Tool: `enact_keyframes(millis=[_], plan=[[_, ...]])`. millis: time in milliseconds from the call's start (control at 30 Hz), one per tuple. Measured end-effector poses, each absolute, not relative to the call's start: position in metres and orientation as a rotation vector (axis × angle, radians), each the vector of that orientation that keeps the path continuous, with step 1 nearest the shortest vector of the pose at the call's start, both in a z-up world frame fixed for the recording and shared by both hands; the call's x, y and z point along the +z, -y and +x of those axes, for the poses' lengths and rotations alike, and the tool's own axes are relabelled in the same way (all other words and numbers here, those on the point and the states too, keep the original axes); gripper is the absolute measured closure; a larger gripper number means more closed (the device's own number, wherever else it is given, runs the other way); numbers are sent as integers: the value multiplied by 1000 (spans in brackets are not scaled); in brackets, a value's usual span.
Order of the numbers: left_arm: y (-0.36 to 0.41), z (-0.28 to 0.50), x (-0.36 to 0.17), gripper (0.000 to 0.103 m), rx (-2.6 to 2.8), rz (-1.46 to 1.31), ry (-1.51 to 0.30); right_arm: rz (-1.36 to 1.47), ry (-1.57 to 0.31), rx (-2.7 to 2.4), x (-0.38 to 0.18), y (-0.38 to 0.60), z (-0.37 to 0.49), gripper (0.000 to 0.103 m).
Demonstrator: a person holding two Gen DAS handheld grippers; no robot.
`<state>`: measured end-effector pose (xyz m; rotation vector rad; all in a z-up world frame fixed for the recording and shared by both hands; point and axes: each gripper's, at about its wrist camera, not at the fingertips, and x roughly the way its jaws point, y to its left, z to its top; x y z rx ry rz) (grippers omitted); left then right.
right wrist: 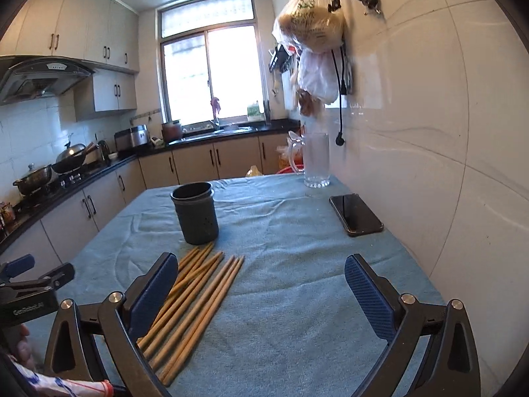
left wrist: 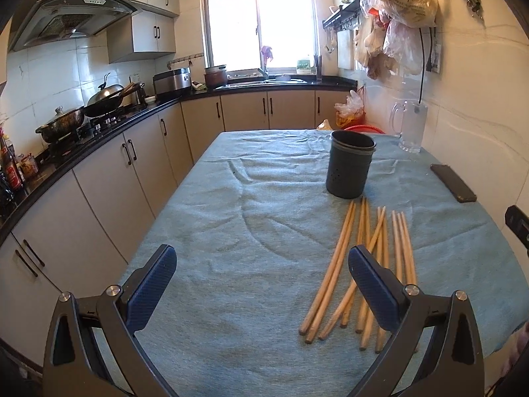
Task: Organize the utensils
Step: 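Move both tools toward the loose wooden chopsticks on the cloth, then close the left tool on one wooden chopstick while the right tool approaches the pile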
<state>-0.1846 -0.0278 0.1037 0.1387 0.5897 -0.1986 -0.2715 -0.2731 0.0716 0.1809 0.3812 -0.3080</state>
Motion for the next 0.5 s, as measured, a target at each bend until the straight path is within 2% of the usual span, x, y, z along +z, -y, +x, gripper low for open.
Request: enact_keyframes(millis=[500], plan=[[37,-159,119,0,-269,201,-564,204,-504,-227,50,291,-247,0]])
